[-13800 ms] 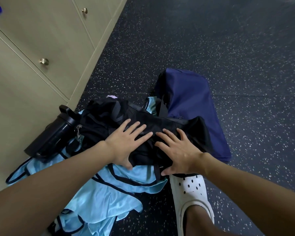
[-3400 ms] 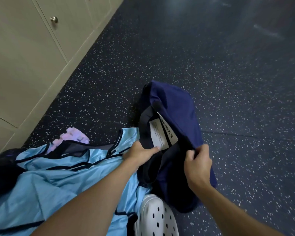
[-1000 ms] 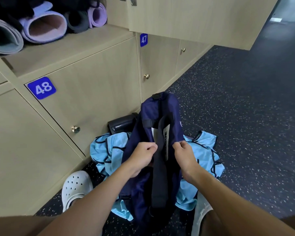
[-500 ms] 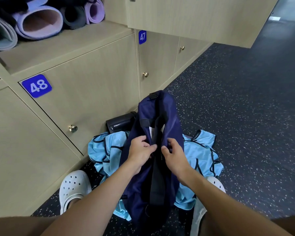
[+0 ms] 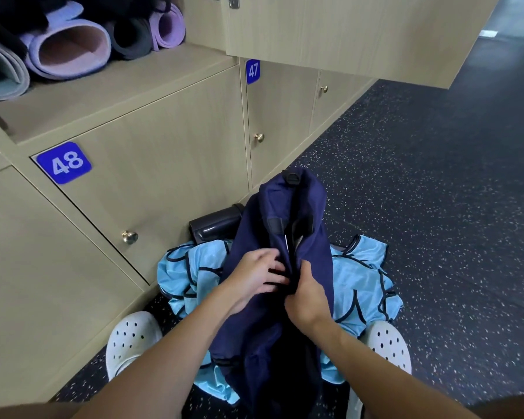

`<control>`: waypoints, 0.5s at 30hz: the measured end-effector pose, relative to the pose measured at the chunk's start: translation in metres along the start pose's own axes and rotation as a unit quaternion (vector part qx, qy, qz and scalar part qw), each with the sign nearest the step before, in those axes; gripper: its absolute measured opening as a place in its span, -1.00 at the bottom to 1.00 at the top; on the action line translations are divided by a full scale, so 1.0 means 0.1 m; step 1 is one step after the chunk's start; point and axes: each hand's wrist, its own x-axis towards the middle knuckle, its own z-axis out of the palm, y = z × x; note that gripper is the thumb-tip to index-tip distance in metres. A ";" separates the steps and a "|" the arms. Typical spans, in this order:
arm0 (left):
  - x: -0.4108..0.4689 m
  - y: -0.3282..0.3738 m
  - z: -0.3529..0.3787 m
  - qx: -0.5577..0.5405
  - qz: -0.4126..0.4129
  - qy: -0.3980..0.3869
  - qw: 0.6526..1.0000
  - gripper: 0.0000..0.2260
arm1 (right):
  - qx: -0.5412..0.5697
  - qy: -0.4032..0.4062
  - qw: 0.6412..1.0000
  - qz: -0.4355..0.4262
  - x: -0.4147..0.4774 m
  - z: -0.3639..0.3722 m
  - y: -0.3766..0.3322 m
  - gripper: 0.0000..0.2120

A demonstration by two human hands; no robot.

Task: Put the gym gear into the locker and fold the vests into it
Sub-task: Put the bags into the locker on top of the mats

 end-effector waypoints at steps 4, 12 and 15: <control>0.08 0.20 -0.21 0.587 0.268 0.085 0.760 -0.10 | -0.074 0.037 0.995 -0.049 -0.06 -0.20 -0.07 -0.37; 0.01 1.25 -0.39 0.737 0.470 0.030 0.485 -0.13 | -0.119 0.058 0.967 -0.219 -0.26 -0.92 -0.51 -0.56; -0.13 1.56 -0.54 0.719 0.517 0.008 0.464 -0.49 | -0.123 0.054 0.959 -0.250 -0.35 -1.18 -0.72 -0.47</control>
